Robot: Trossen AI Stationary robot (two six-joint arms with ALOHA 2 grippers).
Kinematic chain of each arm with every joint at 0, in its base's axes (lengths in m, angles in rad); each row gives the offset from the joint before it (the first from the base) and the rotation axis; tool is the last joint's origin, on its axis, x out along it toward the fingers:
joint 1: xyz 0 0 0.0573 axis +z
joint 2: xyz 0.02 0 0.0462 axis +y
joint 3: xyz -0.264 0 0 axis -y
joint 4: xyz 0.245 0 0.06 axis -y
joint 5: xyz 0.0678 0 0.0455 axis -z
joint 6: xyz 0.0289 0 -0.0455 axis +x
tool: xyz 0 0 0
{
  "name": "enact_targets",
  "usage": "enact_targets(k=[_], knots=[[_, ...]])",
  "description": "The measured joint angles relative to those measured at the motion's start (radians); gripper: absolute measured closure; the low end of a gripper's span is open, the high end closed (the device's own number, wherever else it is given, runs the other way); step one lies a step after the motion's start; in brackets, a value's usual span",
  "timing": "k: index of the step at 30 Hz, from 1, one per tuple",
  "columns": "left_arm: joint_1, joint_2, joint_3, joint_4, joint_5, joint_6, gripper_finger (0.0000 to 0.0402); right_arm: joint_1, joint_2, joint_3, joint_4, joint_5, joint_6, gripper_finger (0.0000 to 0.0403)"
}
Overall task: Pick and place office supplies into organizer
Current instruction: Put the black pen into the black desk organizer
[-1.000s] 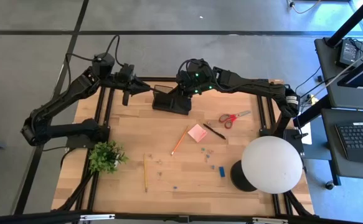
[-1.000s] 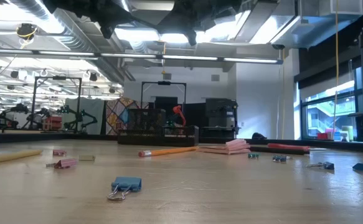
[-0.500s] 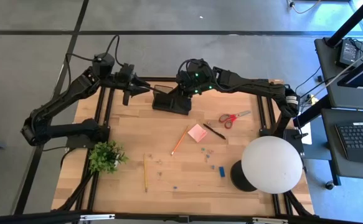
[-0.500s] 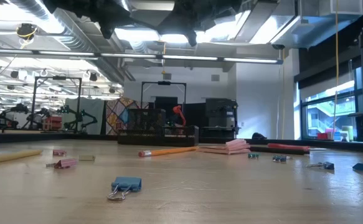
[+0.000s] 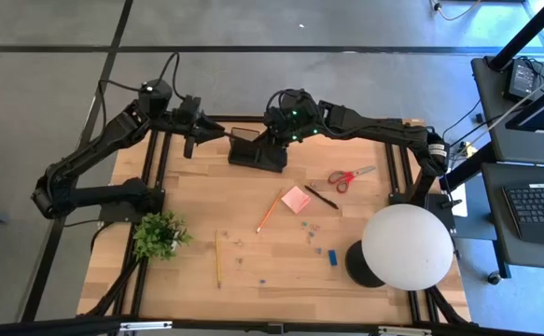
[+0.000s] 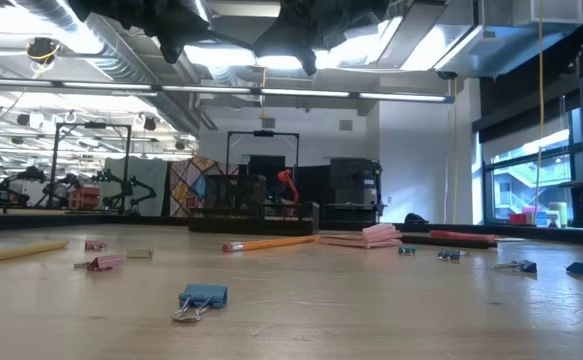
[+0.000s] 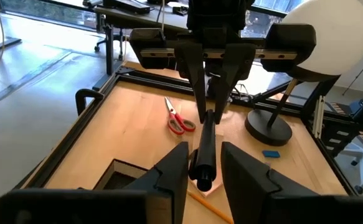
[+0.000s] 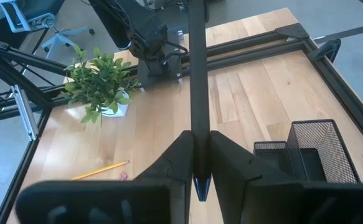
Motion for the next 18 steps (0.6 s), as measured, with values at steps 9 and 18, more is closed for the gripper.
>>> enact_targets(k=[9,18], knots=[[0.000,0.000,0.000,-0.034,0.003,0.000,0.0295,0.000,0.000,0.000,0.000,0.000,0.002,0.0354],[-0.001,0.000,0.000,-0.033,-0.011,0.006,0.0283,0.000,0.000,0.000,-0.013,0.001,0.002,0.0354]])
